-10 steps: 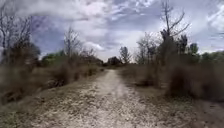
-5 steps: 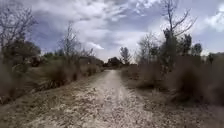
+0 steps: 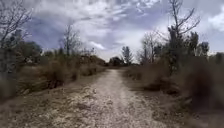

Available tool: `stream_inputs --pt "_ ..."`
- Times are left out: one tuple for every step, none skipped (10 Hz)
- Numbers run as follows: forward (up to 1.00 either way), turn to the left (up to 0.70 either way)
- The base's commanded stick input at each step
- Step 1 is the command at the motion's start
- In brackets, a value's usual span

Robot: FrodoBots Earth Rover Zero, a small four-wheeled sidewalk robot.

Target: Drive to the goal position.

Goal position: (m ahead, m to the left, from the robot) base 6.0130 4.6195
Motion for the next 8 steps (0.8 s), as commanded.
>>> stream_inputs --pt "0.7 0.0" --pt "0.7 0.0" --pt "0.7 0.0" --pt "0.7 0.0" --pt "0.7 0.0" --pt "0.7 0.0" --pt "0.7 0.0" --pt "0.7 0.0"
